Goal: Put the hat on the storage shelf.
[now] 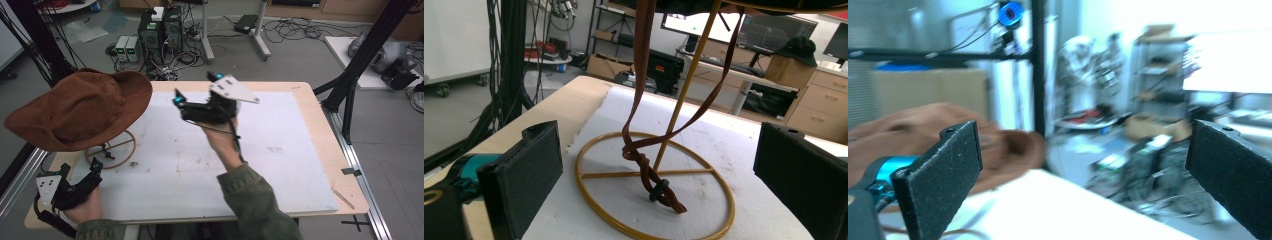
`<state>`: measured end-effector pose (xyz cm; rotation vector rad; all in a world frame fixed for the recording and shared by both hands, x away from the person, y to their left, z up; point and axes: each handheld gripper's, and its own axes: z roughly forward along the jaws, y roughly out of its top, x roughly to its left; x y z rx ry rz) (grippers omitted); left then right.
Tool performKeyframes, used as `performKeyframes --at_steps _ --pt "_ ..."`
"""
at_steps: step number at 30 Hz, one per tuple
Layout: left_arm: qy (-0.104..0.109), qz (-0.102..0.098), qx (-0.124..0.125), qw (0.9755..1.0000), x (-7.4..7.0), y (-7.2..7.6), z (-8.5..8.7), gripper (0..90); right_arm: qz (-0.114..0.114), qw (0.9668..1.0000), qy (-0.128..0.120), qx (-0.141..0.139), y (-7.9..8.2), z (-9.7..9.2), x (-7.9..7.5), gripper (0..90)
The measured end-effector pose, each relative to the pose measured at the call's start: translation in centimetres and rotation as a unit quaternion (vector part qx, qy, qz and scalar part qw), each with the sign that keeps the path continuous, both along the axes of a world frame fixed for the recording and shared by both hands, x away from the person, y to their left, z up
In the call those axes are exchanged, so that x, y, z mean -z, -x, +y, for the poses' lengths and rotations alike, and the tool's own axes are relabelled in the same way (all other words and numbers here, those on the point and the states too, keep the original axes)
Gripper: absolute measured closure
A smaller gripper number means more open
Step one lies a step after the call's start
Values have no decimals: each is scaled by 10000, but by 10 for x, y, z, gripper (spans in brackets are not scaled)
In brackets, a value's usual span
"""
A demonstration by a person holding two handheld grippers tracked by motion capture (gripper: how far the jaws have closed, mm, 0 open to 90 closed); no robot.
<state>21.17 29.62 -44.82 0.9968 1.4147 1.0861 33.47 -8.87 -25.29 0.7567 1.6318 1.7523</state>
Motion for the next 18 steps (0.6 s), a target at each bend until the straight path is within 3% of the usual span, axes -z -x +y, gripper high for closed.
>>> performKeyframes --at_steps 3,4,9,10,11,12,13,18 --pt "-79 -30 -12 10000 -1 0 -3 57 48 9989 -112 454 8 -56 4 11" --pt "-123 -28 3 9999 -2 -1 -4 57 48 9989 -112 454 8 -56 4 11" --pt "-304 -50 29 9995 -4 -3 -11 57 91 9930 -146 1165 22 -125 18 11" --pt "-325 -62 16 9995 -4 -2 -12 57 129 9910 -146 1321 25 -138 22 11" --pt "-352 -85 -4 9993 -4 -2 -13 57 191 9864 -206 1619 33 -164 30 11" --pt "-362 -95 -20 9993 -5 -1 -13 57 228 9832 -249 1794 37 -176 35 11" --pt "-381 -120 -30 9992 -5 -1 -13 57 228 9832 -249 1794 37 -176 35 11" --pt "-362 -117 -137 9992 -5 4 -9 57 192 9644 -314 2620 58 -220 66 11"
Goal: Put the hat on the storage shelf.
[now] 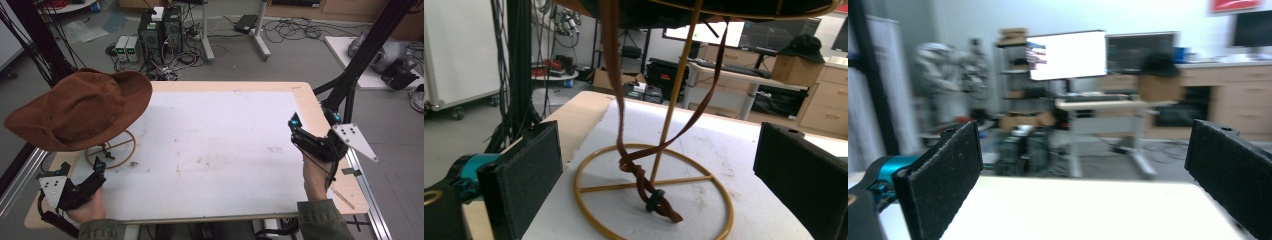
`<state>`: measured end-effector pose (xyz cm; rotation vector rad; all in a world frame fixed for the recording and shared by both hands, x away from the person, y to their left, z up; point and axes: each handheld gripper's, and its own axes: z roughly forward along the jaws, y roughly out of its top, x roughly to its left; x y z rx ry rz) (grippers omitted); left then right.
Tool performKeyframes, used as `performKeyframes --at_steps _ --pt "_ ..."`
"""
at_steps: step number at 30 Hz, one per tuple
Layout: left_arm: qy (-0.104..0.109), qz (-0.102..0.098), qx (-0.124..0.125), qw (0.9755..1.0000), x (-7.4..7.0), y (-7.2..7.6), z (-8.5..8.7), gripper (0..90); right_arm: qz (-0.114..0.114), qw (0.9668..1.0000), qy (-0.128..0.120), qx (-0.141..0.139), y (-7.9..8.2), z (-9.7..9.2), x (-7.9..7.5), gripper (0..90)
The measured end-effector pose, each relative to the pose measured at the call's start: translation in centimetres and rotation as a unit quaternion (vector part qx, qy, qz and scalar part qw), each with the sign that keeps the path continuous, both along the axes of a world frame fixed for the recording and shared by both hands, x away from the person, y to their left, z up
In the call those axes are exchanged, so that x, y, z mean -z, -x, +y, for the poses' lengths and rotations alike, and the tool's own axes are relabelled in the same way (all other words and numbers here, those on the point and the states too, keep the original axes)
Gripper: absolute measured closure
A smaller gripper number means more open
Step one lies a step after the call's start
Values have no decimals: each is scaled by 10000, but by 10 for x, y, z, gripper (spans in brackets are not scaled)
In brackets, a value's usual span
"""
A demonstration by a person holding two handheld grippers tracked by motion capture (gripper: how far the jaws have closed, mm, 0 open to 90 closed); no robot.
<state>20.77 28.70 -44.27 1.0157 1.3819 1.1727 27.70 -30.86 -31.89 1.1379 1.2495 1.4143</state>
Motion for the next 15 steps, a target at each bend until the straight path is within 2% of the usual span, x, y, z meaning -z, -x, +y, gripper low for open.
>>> performKeyframes --at_steps 1,2,3,5,7,10,12,14,15 --pt "13 -19 -27 10000 0 1 1 57 217 9995 -4 220 3 -11 18 11" --pt "7 -24 -47 10000 0 2 2 57 217 9995 -4 220 3 -11 18 11" --pt "2 -18 -56 10000 0 2 2 57 344 9989 -37 318 4 -14 28 11" --pt "-11 -20 -69 10000 -1 3 2 57 508 9974 63 509 7 -19 49 11" --pt "-49 -32 -67 10000 -1 2 1 57 554 9955 370 676 11 -21 67 12" --pt "-126 -30 -40 9999 -1 1 -1 57 618 9940 594 673 16 -22 87 12" --pt "-159 -12 -21 9999 -1 -1 -2 57 618 9940 596 671 17 -25 97 12" --pt "-176 -24 -16 9998 -1 -1 -3 57 664 9943 473 681 18 -27 105 12" --pt "-188 -24 -18 9998 -1 -1 -3 57 705 9947 327 666 18 -29 107 12"
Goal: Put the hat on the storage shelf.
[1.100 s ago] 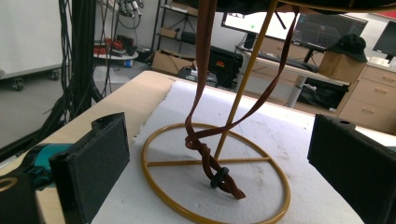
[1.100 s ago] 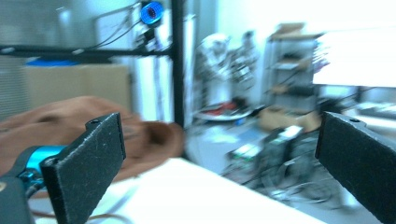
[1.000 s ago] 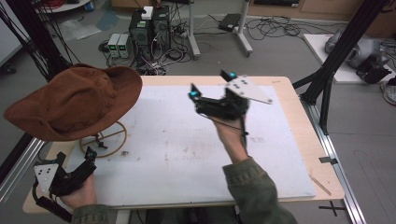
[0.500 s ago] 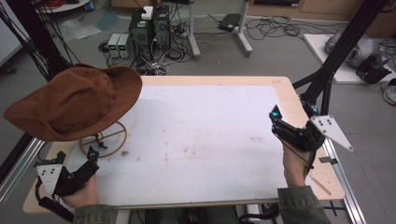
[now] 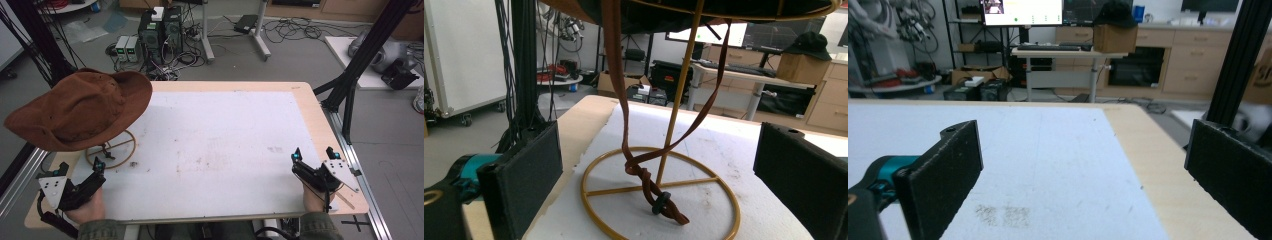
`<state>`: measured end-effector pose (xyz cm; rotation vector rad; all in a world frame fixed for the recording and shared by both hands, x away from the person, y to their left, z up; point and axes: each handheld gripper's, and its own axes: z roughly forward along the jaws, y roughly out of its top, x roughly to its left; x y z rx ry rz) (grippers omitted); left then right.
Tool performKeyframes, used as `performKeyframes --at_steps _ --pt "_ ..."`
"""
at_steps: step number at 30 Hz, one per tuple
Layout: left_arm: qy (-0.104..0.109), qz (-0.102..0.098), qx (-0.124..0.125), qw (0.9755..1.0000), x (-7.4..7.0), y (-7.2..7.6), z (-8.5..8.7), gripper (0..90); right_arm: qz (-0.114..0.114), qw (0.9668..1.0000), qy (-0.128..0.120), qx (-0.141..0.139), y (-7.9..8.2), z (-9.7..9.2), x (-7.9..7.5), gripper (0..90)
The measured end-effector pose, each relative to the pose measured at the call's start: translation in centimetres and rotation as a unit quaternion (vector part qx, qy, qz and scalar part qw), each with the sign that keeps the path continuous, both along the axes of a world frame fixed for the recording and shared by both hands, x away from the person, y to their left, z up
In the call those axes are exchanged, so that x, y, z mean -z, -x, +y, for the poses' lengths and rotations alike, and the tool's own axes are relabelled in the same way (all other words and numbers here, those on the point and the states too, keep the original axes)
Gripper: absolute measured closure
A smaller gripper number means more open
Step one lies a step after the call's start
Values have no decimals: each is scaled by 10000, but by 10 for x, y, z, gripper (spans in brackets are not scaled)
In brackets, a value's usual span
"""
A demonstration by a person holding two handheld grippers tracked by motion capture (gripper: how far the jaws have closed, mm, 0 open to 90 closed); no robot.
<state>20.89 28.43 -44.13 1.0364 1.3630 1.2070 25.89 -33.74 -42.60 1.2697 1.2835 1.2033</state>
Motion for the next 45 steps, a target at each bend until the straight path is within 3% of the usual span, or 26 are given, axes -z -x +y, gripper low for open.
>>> performKeyframes --at_steps 1,5,6,8,11,18,35,45 --pt "-4 11 0 10000 0 0 0 57 15 9999 -125 8 -1 -1 0 12" --pt "11 17 -19 10000 0 0 1 57 46 9997 -231 50 0 -4 3 12" --pt "26 18 -21 10000 0 0 1 57 73 9990 -429 75 0 -4 8 12" --pt "42 19 -29 10000 0 0 1 57 117 9985 -529 64 0 -5 9 13" --pt "41 11 -21 10000 0 0 1 57 123 9993 -329 101 -1 -5 9 13" --pt "54 27 -3 10000 1 -1 1 57 130 9996 -236 -18 -1 1 9 14" --pt "34 17 13 10000 0 -3 -1 57 118 9993 -345 -125 3 4 8 14" --pt "9 38 29 10000 0 -3 0 57 162 9992 -255 -268 1 11 9 14"
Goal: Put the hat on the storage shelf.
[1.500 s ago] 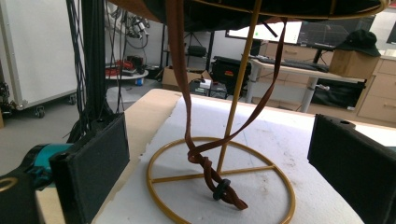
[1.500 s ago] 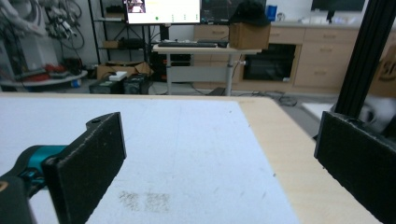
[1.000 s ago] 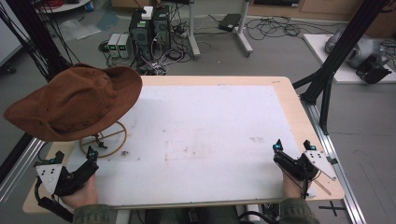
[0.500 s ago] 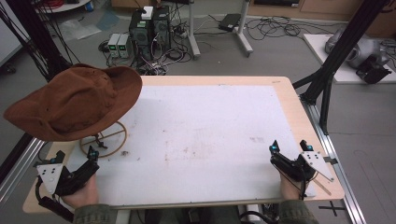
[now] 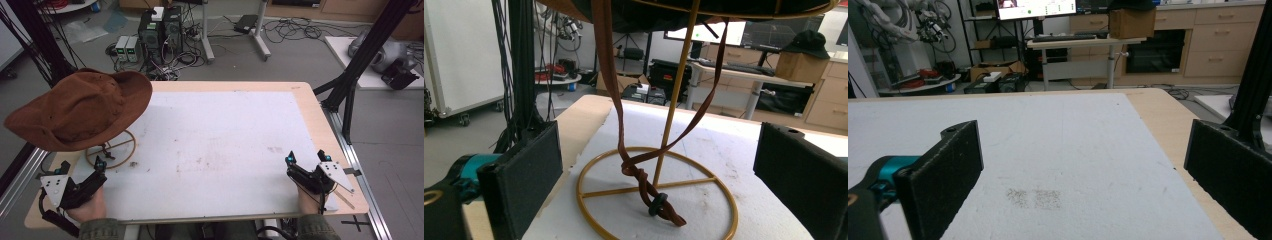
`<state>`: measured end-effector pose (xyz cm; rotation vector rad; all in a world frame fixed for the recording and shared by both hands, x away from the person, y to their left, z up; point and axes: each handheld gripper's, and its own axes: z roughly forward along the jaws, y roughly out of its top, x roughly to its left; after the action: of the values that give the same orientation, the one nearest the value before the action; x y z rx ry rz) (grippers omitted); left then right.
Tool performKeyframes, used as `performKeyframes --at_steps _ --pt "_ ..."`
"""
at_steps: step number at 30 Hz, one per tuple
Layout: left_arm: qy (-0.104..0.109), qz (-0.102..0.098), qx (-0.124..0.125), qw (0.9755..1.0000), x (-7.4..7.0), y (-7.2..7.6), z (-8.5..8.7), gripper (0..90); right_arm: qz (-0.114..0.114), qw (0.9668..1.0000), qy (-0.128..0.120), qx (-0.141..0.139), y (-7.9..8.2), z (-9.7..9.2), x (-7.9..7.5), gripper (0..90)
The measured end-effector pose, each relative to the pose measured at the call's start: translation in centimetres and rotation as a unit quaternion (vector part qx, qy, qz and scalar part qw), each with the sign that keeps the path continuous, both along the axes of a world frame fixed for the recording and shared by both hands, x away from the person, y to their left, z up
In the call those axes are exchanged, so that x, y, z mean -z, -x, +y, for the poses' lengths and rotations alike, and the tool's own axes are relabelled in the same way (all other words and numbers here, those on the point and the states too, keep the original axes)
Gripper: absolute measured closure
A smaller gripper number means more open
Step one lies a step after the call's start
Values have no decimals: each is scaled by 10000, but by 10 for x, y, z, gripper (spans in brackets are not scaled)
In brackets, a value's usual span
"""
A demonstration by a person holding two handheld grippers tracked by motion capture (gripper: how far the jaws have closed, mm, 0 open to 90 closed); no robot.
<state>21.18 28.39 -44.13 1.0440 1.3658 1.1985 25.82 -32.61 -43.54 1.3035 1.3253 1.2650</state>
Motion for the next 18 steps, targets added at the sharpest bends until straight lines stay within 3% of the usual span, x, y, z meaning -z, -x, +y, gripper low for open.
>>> performKeyframes --at_steps 18 --pt "-49 37 76 10000 0 -2 -3 57 36 10000 -38 17 0 -3 1 14"
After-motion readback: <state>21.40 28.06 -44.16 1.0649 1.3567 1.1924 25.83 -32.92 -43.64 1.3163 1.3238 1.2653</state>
